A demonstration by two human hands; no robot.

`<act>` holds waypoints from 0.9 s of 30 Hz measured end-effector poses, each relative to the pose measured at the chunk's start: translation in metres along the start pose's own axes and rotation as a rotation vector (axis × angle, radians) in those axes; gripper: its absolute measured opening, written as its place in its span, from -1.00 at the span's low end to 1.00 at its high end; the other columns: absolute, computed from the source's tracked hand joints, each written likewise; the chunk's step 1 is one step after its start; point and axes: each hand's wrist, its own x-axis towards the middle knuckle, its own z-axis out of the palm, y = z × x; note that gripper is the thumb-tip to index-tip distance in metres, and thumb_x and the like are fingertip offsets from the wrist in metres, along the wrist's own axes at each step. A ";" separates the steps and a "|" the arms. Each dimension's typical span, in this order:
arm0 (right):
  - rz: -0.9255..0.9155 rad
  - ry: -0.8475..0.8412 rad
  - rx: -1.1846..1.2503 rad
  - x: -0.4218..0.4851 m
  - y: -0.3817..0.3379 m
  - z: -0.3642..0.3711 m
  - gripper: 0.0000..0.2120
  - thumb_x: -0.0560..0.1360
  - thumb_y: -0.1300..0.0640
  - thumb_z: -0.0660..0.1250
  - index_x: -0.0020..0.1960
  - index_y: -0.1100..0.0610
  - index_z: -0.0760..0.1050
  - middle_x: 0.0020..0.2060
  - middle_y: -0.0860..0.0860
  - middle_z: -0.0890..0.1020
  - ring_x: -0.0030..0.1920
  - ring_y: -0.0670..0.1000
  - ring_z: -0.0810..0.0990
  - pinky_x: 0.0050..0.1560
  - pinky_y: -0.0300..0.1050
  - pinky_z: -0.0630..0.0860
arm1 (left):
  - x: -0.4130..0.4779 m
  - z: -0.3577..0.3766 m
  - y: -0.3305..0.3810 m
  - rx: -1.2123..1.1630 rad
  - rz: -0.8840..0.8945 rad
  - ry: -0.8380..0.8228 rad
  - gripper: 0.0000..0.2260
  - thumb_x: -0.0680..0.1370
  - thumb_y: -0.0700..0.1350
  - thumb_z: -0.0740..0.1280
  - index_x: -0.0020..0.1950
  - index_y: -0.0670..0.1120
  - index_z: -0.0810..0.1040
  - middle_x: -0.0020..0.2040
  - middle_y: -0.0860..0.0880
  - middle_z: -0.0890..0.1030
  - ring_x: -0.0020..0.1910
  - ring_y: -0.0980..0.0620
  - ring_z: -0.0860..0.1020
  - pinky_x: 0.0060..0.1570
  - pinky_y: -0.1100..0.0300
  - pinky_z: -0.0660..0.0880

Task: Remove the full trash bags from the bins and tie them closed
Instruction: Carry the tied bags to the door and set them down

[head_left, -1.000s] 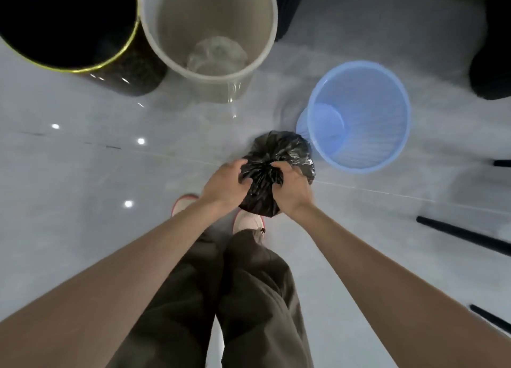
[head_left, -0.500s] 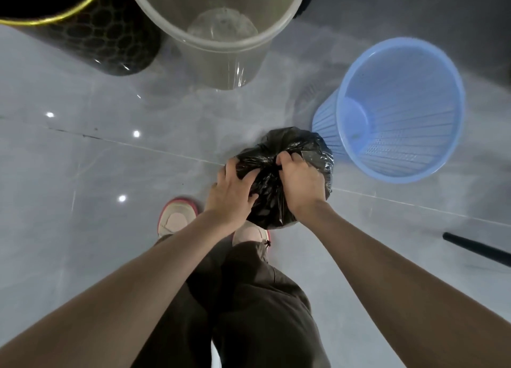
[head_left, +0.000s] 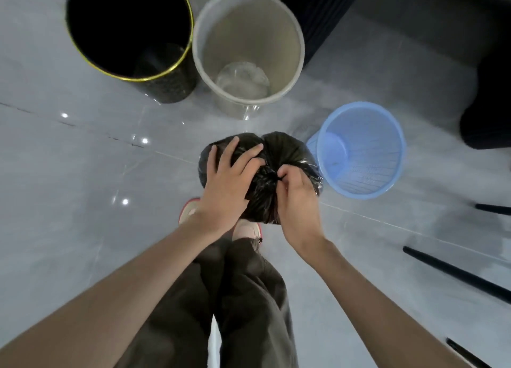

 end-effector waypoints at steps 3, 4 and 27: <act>-0.061 0.066 -0.024 -0.013 -0.057 -0.048 -0.77 0.52 0.17 0.06 0.03 0.18 0.46 -0.11 0.04 0.56 -0.07 0.09 0.52 0.02 0.00 0.39 | -0.013 -0.070 0.001 0.043 0.051 0.124 -0.45 0.28 -0.15 0.54 0.19 0.00 0.39 0.35 0.05 0.45 0.43 -0.07 0.25 0.41 -0.22 0.13; -0.075 0.056 -0.020 -0.017 -0.077 -0.066 -0.77 0.52 0.17 0.06 0.03 0.16 0.46 -0.11 0.02 0.56 -0.07 0.08 0.50 0.03 -0.04 0.35 | -0.019 -0.095 0.003 0.043 0.060 0.162 -0.49 0.33 -0.14 0.52 0.20 -0.01 0.38 0.34 0.04 0.47 0.43 -0.04 0.26 0.42 -0.19 0.11; -0.535 -0.063 0.059 -0.032 -0.434 -0.223 -0.87 0.55 0.27 0.16 0.07 0.18 0.42 -0.04 0.01 0.53 0.01 0.05 0.50 0.05 0.01 0.42 | -0.123 -0.482 -0.070 0.138 -0.094 0.489 -0.71 0.49 0.01 0.21 0.16 -0.05 0.46 0.21 -0.04 0.54 0.20 -0.03 0.44 0.22 0.09 0.28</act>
